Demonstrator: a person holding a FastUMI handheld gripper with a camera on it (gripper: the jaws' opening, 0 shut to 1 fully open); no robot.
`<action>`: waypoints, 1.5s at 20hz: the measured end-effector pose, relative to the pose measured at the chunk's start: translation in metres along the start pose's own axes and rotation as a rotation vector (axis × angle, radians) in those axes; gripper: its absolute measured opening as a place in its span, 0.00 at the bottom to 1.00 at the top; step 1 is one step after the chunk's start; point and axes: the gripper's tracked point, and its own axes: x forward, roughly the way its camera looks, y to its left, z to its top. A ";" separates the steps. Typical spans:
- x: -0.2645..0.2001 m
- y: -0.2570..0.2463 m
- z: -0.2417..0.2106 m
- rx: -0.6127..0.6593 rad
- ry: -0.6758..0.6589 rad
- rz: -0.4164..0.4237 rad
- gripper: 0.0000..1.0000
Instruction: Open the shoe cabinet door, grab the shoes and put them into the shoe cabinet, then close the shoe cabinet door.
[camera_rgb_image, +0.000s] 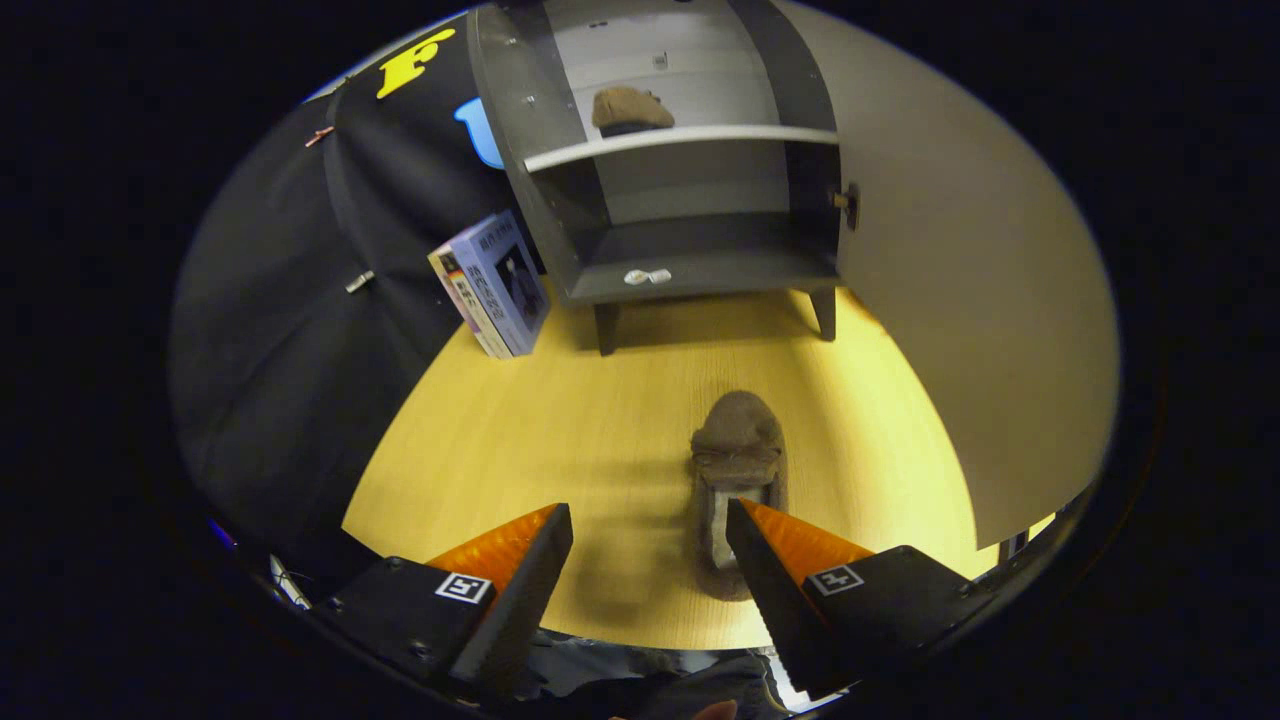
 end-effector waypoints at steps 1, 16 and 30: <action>0.015 -0.003 -0.008 0.003 0.013 -0.017 0.97; 0.144 -0.056 0.014 0.087 -0.156 -0.221 0.09; -0.052 -0.016 0.193 0.024 -0.411 -0.119 0.09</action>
